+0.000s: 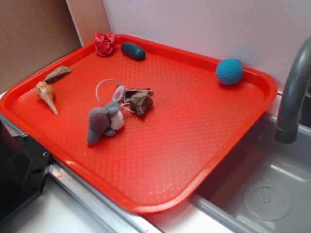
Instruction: Grab the shell.
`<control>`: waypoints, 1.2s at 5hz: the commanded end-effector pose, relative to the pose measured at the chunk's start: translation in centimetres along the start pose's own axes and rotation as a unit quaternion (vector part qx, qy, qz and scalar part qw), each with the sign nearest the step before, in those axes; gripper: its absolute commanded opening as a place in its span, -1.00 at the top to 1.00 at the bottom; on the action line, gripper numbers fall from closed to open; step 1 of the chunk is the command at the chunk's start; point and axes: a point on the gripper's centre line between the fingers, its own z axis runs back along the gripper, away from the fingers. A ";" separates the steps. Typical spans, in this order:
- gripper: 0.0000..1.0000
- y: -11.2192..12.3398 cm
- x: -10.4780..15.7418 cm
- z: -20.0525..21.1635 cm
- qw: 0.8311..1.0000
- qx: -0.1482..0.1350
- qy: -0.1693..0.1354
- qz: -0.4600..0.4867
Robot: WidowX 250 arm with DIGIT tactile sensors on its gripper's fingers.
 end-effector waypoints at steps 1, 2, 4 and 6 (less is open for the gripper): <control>-1.00 0.0 0.0 0.0 1.000 0.000 0.000 0.000; -1.00 5.1 0.6 -4.4 0.992 0.015 -0.004 0.124; -1.00 12.7 2.2 -8.4 0.925 0.100 -0.104 0.352; -1.00 15.2 2.0 -15.2 0.895 0.091 -0.086 0.429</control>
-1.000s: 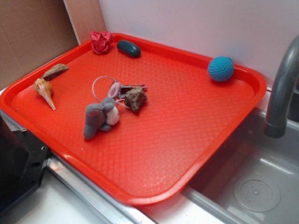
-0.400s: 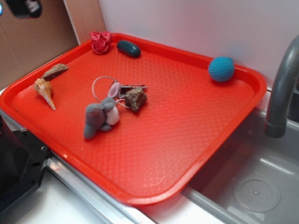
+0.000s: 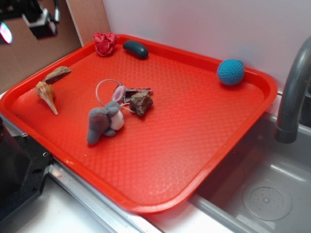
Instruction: Grab the shell.
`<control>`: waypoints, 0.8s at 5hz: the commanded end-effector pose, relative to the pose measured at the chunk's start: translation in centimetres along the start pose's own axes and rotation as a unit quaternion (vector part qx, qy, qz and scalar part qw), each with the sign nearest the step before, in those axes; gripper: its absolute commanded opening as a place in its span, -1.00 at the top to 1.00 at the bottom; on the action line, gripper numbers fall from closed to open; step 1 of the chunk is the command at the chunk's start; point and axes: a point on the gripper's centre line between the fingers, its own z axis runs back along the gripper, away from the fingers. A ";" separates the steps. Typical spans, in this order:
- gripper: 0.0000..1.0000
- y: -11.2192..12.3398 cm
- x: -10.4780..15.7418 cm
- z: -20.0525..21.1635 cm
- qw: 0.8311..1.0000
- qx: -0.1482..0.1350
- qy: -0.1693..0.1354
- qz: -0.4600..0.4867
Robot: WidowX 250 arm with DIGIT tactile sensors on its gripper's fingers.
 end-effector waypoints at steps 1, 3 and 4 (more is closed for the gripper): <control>-1.00 1.3 0.5 -4.6 0.999 0.025 0.030 0.025; -1.00 1.5 -0.3 -7.5 0.996 0.048 0.065 0.023; -1.00 1.7 -0.9 -8.4 0.995 0.062 0.079 0.019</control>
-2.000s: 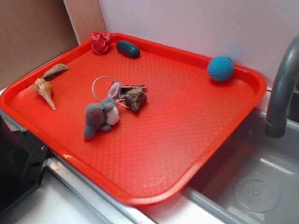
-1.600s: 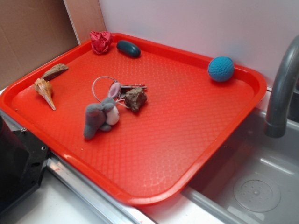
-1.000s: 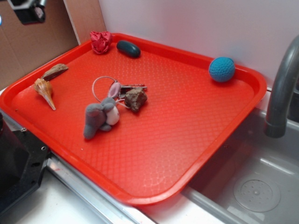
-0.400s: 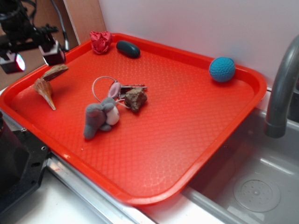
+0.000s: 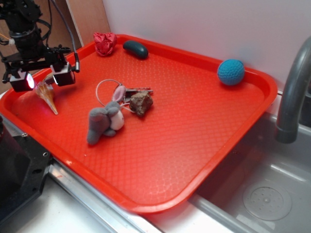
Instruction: Grab the shell.
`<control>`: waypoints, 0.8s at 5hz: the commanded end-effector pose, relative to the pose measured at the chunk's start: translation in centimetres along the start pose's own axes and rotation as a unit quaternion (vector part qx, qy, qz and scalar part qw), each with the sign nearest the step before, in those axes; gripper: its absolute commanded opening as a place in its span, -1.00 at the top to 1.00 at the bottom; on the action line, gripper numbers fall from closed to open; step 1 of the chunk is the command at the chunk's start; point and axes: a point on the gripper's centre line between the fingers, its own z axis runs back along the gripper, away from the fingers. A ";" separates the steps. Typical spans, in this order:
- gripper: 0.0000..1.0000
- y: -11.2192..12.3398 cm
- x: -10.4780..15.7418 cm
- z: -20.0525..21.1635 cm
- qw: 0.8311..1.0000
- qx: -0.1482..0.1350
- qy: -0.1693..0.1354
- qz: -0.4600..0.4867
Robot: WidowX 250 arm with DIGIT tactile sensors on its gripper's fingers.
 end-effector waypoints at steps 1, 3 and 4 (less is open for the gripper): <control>-0.04 0.9 -0.8 -0.9 1.000 0.025 0.016 -0.007; 1.00 -0.1 -1.7 2.0 0.998 0.003 0.027 -0.052; 1.00 -1.5 -2.6 7.3 0.983 -0.069 0.005 -0.170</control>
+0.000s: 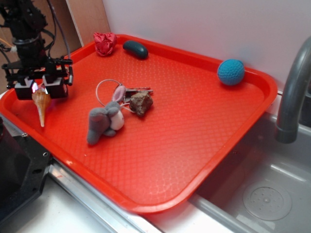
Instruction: Grab the shell.
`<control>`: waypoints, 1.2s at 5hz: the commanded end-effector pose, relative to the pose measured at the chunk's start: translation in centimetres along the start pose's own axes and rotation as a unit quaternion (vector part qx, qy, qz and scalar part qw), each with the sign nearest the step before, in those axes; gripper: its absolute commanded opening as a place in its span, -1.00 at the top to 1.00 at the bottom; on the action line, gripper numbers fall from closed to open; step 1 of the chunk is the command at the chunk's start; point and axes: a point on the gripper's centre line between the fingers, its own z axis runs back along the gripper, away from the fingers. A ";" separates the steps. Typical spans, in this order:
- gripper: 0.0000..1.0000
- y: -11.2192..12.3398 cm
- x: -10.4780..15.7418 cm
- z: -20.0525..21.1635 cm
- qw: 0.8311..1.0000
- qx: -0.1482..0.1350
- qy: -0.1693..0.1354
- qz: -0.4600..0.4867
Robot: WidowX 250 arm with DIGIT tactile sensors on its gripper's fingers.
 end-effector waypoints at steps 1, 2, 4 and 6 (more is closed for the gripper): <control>1.00 -4.7 -2.0 12.0 0.960 -0.112 -0.081 -0.245; 1.00 -6.0 -2.6 17.2 0.921 -0.123 -0.071 -0.363; 1.00 -7.8 -3.0 19.8 0.896 -0.114 -0.050 -0.426; 1.00 -8.0 -3.9 19.8 0.890 -0.096 -0.046 -0.444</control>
